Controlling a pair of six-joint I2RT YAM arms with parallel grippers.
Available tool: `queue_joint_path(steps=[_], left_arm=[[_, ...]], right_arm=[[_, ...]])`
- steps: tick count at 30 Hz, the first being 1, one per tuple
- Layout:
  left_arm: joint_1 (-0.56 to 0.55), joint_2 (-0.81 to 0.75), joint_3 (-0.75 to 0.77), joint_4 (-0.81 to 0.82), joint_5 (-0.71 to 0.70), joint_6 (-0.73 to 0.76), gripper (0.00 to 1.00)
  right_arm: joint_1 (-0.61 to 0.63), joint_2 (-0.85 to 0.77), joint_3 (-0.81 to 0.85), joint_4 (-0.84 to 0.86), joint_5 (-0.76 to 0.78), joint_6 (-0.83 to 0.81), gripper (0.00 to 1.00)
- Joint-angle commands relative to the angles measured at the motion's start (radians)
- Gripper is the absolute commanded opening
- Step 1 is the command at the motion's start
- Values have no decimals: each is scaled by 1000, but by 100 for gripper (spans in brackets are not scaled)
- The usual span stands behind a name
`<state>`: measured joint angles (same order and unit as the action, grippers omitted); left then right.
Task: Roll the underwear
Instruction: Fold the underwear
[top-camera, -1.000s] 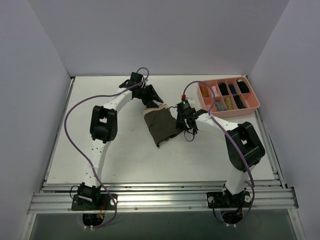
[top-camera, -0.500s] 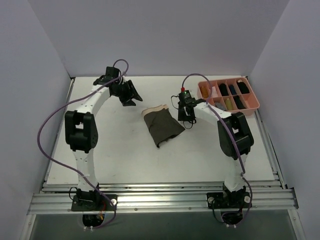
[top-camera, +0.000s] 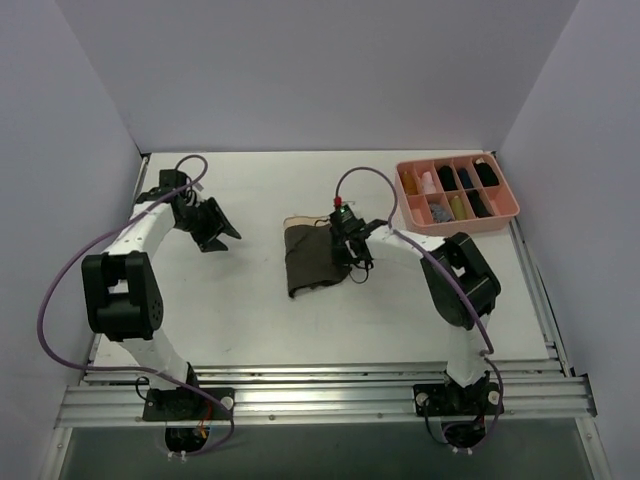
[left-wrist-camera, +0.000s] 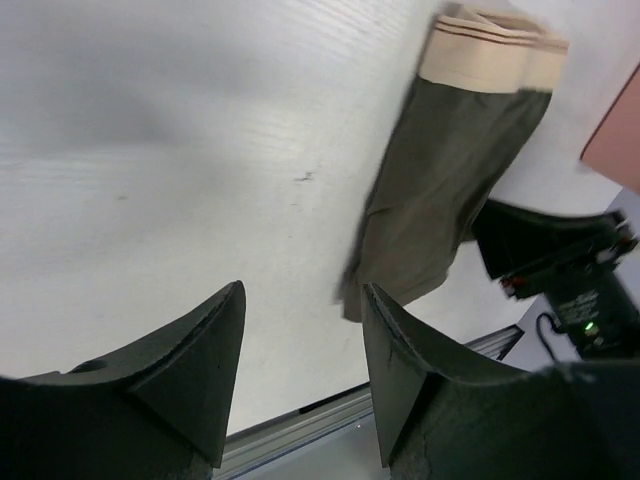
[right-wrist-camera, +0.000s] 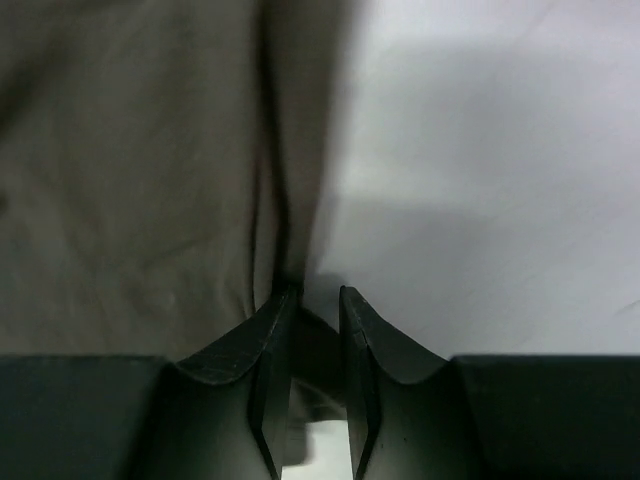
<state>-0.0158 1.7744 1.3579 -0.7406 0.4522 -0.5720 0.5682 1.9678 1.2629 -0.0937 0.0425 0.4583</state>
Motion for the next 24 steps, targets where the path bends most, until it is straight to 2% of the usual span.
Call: queue_joint_path(steps=[1, 2, 5, 10, 13, 16, 20, 24], left_arm=[[86, -89, -3, -37, -7, 58, 58], [91, -99, 6, -48, -12, 70, 58], [96, -113, 32, -112, -56, 124, 57], [85, -165, 0, -173, -49, 117, 57], [33, -246, -83, -166, -27, 55, 57], [-74, -291, -173, -123, -44, -34, 57], [-196, -305, -246, -23, -24, -126, 56], [-301, -254, -234, 20, -84, -99, 54]], right_arm=[[139, -58, -85, -52, -4, 150, 20], [201, -79, -105, -52, 0, 179, 20], [280, -125, -125, -90, -1, 278, 20], [279, -236, -166, -201, 54, 292, 20], [256, -308, -160, -233, 62, 295, 20], [222, -334, -128, -235, 80, 335, 24], [159, -262, -24, -205, 83, 370, 27], [111, -153, 91, -201, 56, 369, 27]])
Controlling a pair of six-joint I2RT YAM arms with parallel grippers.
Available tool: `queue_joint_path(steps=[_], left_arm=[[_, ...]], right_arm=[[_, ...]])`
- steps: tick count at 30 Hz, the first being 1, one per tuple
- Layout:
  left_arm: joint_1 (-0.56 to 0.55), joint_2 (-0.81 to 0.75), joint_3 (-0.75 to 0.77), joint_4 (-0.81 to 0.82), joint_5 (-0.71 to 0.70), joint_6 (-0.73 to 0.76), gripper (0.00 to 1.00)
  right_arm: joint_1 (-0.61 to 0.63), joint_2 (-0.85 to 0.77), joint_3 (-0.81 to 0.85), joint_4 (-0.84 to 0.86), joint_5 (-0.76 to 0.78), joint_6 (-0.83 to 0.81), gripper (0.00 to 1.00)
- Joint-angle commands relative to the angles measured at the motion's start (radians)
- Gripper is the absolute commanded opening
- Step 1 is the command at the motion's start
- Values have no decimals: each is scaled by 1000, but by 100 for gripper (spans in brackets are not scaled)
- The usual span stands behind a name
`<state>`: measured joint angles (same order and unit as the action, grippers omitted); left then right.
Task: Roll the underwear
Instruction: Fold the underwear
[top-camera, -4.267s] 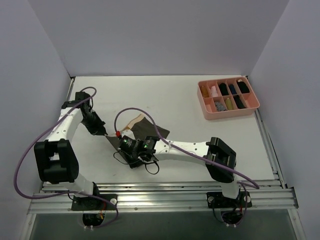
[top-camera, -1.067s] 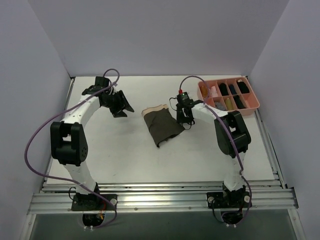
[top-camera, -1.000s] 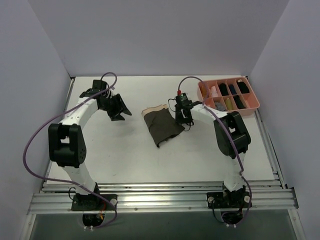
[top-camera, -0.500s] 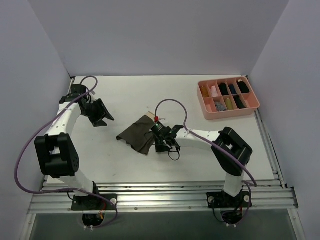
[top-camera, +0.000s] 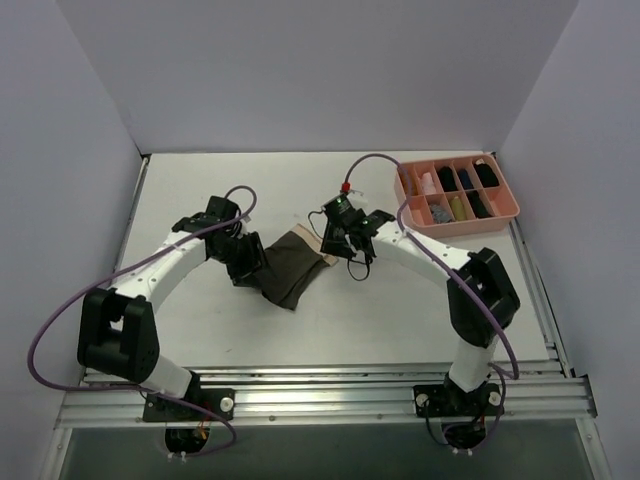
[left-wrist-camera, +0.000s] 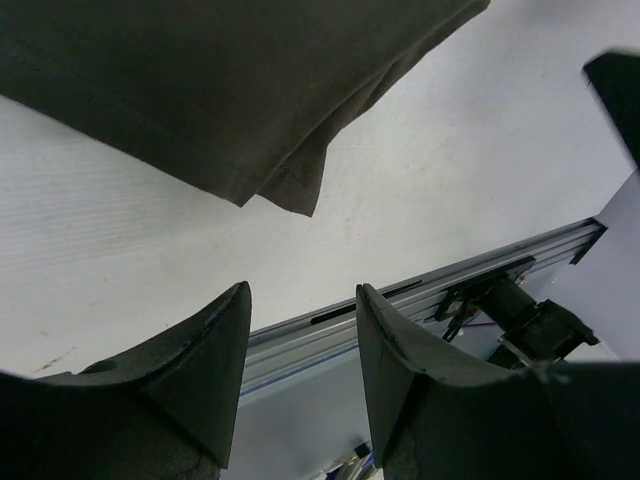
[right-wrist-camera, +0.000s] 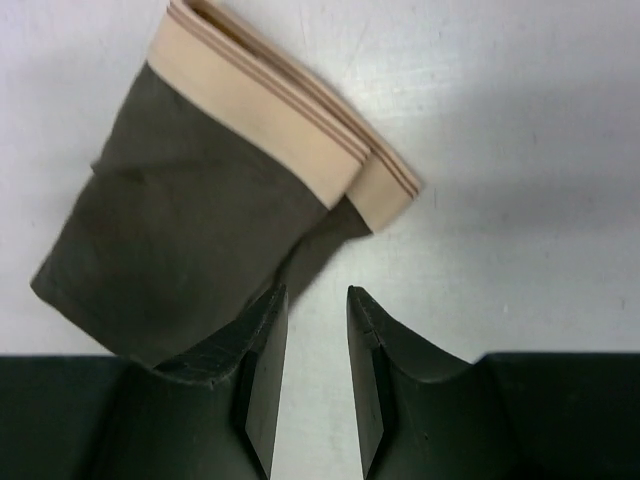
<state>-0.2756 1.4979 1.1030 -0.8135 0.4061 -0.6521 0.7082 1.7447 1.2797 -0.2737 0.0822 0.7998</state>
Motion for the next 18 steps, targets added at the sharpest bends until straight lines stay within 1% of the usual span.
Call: queue_joint_path(steps=[1, 4, 10, 12, 14, 18], left_arm=[[-54, 57, 30, 94, -38, -6, 54], [-92, 107, 66, 79, -85, 31, 53], [-94, 171, 60, 112, -104, 48, 52], [-96, 179, 48, 111, -122, 46, 52], [-94, 186, 28, 97, -173, 40, 52], [-94, 191, 4, 80, -223, 13, 50]], right_arm=[[-32, 91, 95, -21, 11, 24, 27], [-47, 163, 158, -18, 8, 26, 27], [-70, 265, 220, 11, -18, 38, 27], [-73, 294, 231, 21, -35, 33, 27], [-75, 317, 239, 21, -35, 32, 27], [-79, 329, 219, 34, -38, 26, 27]])
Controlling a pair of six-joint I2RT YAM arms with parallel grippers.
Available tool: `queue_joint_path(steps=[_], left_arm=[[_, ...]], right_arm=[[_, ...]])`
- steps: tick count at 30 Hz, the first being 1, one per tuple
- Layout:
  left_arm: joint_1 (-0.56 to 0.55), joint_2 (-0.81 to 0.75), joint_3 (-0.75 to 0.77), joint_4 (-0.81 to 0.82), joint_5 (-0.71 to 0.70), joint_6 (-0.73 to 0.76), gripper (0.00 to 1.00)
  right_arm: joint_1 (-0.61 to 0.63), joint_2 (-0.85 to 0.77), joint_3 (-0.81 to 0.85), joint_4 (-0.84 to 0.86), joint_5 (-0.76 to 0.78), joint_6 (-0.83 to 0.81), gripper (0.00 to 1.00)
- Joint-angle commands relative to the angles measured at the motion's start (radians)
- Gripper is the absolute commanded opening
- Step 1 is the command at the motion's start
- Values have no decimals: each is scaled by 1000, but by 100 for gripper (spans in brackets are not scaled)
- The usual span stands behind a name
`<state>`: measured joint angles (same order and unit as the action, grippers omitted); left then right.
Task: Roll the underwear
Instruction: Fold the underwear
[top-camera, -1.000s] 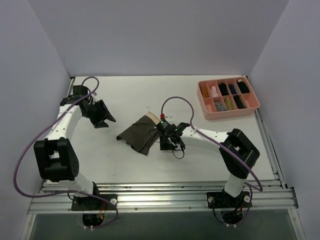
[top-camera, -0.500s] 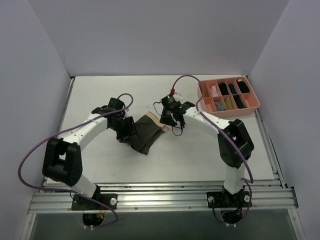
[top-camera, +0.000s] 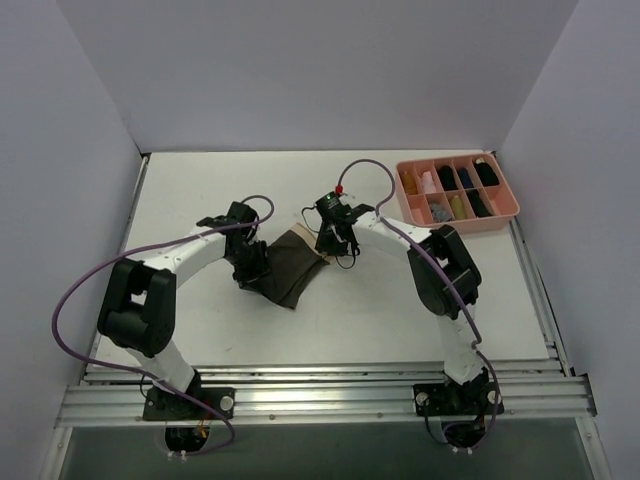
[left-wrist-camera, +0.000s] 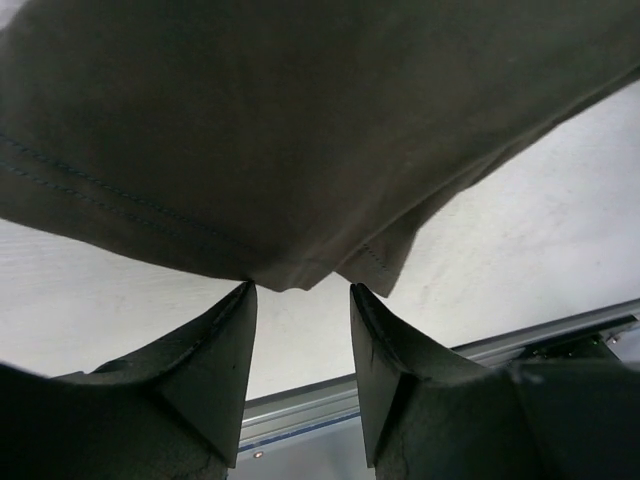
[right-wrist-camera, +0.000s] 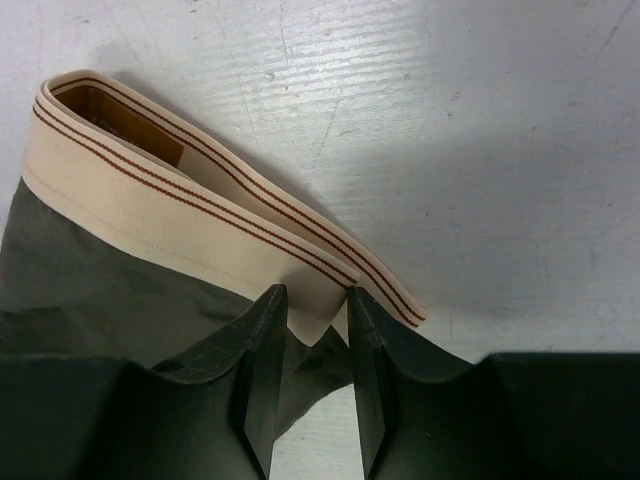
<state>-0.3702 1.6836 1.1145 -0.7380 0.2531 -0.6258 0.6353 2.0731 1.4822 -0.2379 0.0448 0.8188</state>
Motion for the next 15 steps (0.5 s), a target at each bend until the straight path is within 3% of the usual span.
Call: queue_joint_path(steps=[1, 7, 15], left_arm=[[-3, -14, -5, 3, -72, -18, 50], [-124, -142, -2, 80, -64, -74, 49], [-262, -127, -79, 206, -92, -175, 49]], right_arm=[[-11, 4, 10, 2, -2, 3, 27], [-22, 12, -16, 9, -5, -13, 27], [-22, -4, -45, 18, 0, -12, 26]])
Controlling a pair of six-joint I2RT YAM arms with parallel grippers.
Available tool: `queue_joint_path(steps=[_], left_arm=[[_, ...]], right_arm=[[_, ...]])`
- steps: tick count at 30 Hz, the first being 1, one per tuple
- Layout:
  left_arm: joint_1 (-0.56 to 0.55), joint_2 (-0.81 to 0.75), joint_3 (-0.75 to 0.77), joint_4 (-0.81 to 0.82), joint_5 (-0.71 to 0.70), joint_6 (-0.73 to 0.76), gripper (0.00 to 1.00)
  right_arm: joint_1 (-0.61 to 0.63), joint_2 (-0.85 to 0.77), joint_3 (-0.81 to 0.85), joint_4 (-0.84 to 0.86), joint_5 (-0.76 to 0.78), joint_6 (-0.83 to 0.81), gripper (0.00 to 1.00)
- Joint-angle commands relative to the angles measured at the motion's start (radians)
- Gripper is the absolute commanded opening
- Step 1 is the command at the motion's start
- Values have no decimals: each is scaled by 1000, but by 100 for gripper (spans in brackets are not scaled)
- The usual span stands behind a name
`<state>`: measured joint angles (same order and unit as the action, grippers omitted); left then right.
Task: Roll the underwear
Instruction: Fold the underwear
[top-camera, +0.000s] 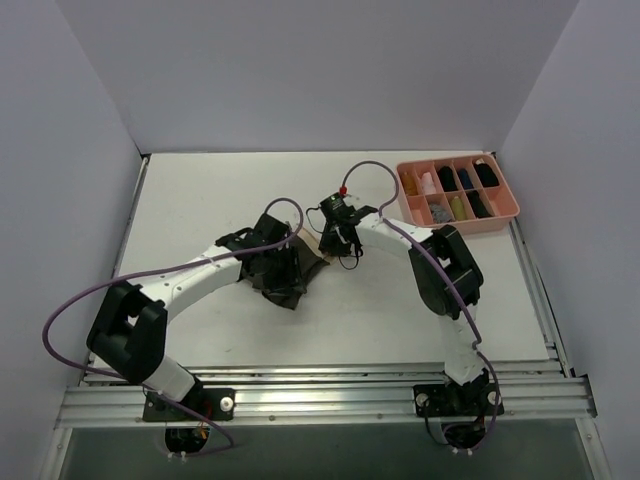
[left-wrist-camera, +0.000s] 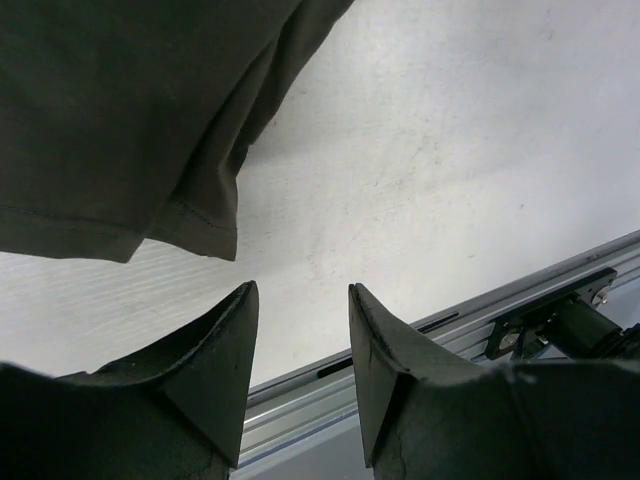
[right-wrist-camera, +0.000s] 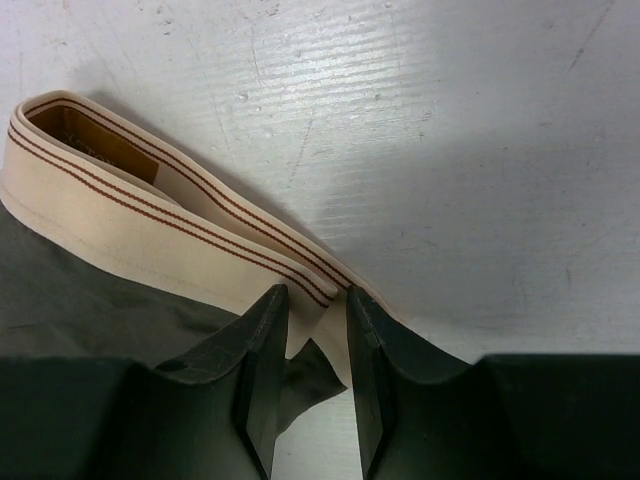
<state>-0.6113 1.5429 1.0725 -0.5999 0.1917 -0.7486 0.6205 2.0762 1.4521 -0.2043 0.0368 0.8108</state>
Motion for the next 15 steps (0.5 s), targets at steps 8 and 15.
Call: queue_joint_path(steps=[8, 15], left_arm=[[-56, 89, -75, 98, -89, -72, 49], [-61, 98, -85, 117, -95, -74, 49]], right_arm=[[-4, -62, -42, -27, 23, -27, 27], [-4, -137, -48, -87, 75, -12, 27]])
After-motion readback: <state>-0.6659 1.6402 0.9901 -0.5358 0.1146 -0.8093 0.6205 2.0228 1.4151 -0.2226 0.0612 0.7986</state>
